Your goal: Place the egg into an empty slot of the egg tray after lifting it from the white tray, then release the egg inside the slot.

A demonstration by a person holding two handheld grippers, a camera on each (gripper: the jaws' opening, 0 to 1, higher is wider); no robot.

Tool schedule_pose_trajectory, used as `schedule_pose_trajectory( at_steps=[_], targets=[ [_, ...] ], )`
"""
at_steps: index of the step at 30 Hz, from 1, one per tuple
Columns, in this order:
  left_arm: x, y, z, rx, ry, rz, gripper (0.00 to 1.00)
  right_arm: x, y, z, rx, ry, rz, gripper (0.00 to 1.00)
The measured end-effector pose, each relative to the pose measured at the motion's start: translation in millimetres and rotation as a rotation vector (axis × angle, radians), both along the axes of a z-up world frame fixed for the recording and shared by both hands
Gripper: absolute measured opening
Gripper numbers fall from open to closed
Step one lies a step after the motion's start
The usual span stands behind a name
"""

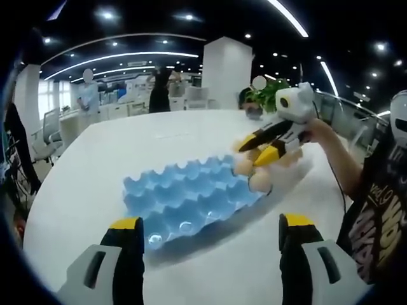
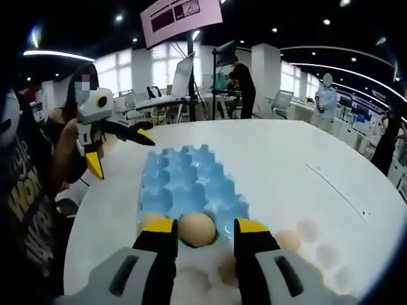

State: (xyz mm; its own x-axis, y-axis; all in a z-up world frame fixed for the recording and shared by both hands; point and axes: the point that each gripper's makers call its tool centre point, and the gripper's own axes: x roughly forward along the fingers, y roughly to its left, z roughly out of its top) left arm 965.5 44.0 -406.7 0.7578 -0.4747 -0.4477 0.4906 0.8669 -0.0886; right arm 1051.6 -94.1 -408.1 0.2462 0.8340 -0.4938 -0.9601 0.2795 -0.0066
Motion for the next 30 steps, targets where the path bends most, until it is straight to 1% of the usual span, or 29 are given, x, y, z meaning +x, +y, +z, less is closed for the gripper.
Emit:
schedule_pose_trajectory(
  at_steps=[9, 15, 25, 28, 30],
  targets=[
    [-1.9, -1, -0.1, 0.005, 0.001, -0.001, 0.89, 4, -12, -0.8, -0.011, -0.004, -0.019, 0.36],
    [-1.3, 0, 0.1, 0.008, 0.002, 0.003, 0.89, 4, -19, 1.9, -0.01, -0.005, -0.029, 0.36],
    [-1.1, -1, -0.6, 0.008, 0.002, -0.003, 0.89, 7, -33, 0.6, -0.035, -0.01, -0.043, 0.36],
    [-1.2, -2, -0.8, 0.011, 0.002, -0.005, 0.88, 8, -36, 2.8, -0.023, -0.004, -0.044, 0.36],
    [-1.0, -1, -0.9, 0.013, 0.002, -0.001, 0.88, 10, -38, 2.0, -0.028, -0.006, -0.049, 0.36]
  ],
)
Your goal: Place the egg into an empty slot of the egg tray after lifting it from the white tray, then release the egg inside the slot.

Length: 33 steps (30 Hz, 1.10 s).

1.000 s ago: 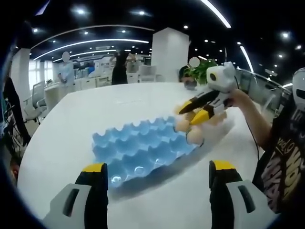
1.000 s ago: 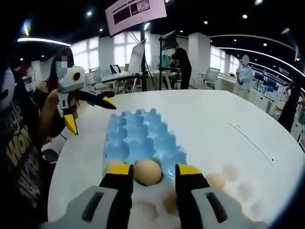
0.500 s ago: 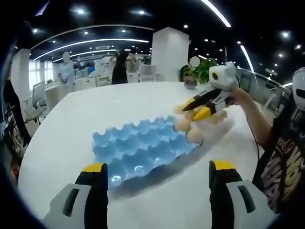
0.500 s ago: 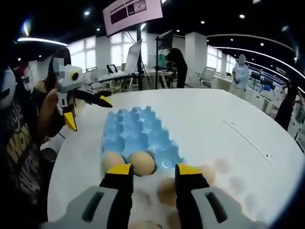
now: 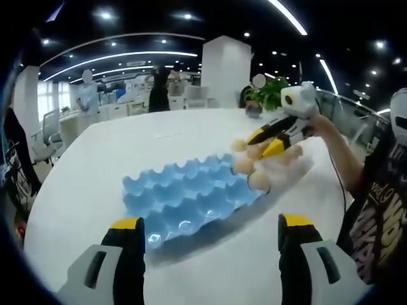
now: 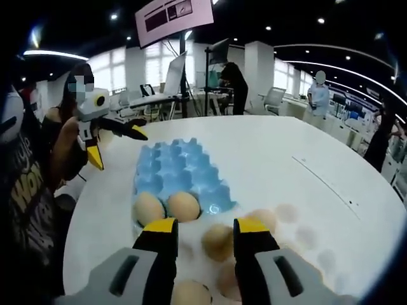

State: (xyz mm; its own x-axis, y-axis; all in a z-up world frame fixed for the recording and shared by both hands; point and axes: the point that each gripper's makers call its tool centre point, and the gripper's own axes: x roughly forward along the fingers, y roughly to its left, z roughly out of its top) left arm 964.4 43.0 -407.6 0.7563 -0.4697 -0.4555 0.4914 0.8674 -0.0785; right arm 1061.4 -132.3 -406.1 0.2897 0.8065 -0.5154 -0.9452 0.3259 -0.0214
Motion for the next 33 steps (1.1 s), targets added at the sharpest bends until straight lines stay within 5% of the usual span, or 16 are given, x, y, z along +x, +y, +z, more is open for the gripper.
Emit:
schedule_pose_trajectory(
  at_steps=[33],
  targets=[
    [-0.7, 1, -0.3, 0.001, 0.0, 0.003, 0.89, 4, -4, -24.8, -0.128, 0.04, 0.068, 0.33]
  ],
)
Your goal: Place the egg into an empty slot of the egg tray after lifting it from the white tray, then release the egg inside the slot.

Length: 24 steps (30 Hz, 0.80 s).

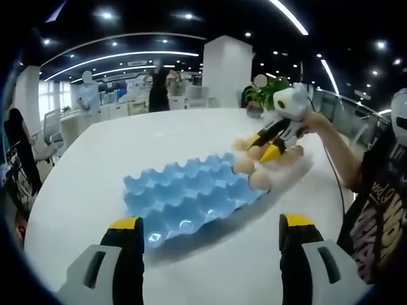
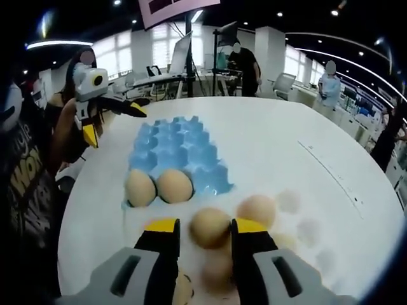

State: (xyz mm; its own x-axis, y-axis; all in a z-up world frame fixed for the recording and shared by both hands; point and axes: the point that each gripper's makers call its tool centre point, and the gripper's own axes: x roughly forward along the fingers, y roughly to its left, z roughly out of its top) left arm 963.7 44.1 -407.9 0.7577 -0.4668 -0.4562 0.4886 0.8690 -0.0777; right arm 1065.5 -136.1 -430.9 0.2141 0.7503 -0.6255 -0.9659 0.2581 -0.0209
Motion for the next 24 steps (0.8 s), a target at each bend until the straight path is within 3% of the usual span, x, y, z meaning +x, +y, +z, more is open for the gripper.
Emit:
schedule_pose_trajectory(
  at_steps=[24],
  targets=[
    [0.6, -1.2, 0.3, -0.003, 0.001, -0.005, 0.89, 1.1, 0.7, 0.2, 0.029, 0.022, 0.01, 0.27]
  ],
)
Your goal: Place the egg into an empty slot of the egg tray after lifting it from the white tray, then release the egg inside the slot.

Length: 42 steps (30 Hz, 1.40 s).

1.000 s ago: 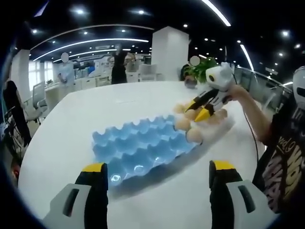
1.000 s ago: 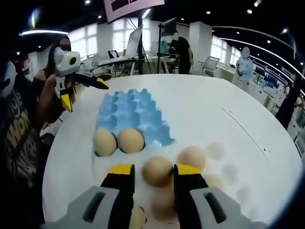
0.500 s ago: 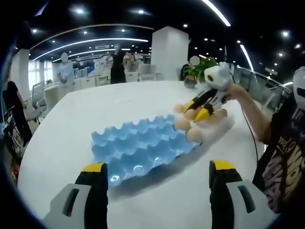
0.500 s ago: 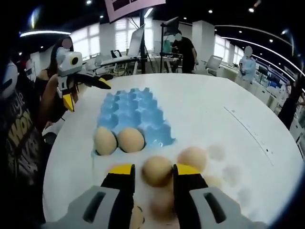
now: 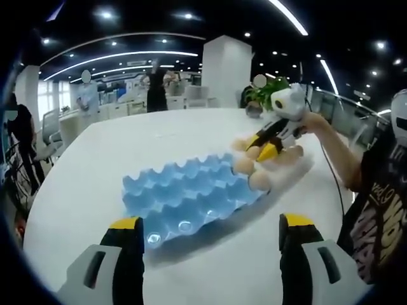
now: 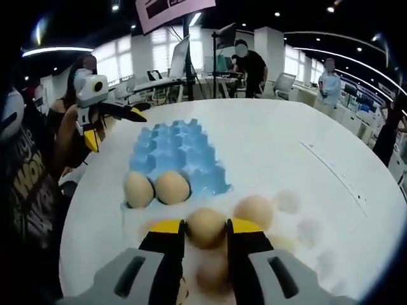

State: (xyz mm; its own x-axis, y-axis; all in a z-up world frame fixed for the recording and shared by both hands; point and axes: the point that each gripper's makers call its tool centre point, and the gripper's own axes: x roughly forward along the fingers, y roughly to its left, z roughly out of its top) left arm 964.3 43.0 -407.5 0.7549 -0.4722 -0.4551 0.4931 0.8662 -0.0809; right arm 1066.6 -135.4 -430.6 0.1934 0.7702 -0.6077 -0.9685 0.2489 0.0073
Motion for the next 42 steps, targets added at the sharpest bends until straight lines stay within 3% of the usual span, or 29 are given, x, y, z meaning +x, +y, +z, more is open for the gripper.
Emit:
schedule_pose_trajectory(
  at_steps=[7, 18, 34, 42],
  targets=[
    [0.3, -0.6, -1.4, -0.001, 0.003, -0.001, 0.89, -1.2, 1.7, -0.8, -0.04, -0.033, 0.016, 0.28],
    [1.9, -7.1, -1.1, -0.004, 0.0, -0.018, 0.89, 1.3, 0.0, -2.1, -0.045, -0.018, -0.004, 0.27],
    [0.4, -6.3, 1.4, 0.005, -0.001, -0.014, 0.89, 3.8, -1.9, 0.6, 0.011, 0.009, -0.029, 0.27],
    [0.9, -4.6, 2.3, 0.009, -0.001, -0.01, 0.89, 6.6, -1.7, 2.4, 0.042, 0.051, -0.062, 0.27]
  ],
)
